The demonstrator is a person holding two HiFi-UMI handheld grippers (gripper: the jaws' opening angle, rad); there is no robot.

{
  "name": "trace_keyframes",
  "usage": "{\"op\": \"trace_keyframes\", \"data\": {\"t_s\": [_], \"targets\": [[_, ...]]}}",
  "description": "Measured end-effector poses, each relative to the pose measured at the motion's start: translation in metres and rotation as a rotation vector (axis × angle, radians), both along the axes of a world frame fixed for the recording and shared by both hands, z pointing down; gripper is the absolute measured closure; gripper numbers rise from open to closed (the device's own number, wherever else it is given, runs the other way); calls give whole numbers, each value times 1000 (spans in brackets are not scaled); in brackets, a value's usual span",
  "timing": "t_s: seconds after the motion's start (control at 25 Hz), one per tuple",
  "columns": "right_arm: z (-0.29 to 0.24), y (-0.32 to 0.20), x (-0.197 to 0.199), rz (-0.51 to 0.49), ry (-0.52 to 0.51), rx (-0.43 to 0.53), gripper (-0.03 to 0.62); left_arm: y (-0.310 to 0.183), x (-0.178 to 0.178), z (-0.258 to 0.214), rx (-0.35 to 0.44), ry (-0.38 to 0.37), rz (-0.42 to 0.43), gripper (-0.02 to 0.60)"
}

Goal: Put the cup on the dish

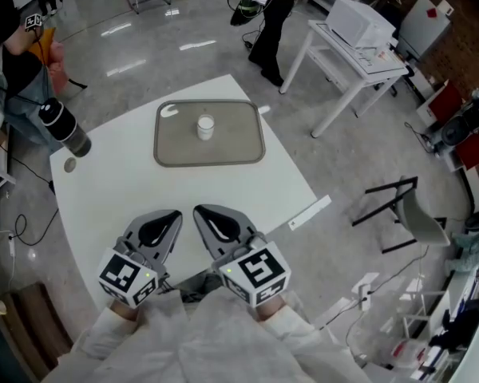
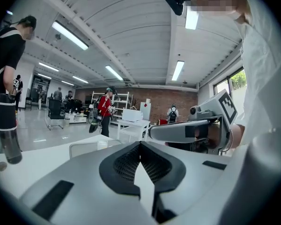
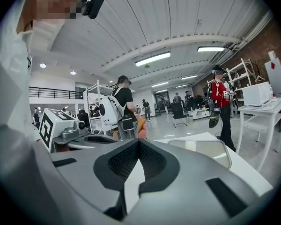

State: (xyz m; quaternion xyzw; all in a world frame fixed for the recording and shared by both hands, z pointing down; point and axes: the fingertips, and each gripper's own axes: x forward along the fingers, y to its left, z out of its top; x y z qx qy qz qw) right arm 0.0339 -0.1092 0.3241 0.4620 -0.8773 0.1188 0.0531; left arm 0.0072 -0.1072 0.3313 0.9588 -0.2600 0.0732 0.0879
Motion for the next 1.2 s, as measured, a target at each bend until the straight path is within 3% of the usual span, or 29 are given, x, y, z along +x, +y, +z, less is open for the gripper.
{"op": "trace_keyframes", "data": {"t_s": [0.52,0.76,1.2], "targets": [[11,2,9,29,12,-27,583,-4,5,3,-13,-14,15,574],[12,2,7,12,14,-30,583,-7,3,4,-83,48,4,574],[16,0,8,-2,31,-47,583,-6,3,8,-98,51,19,574]]}}
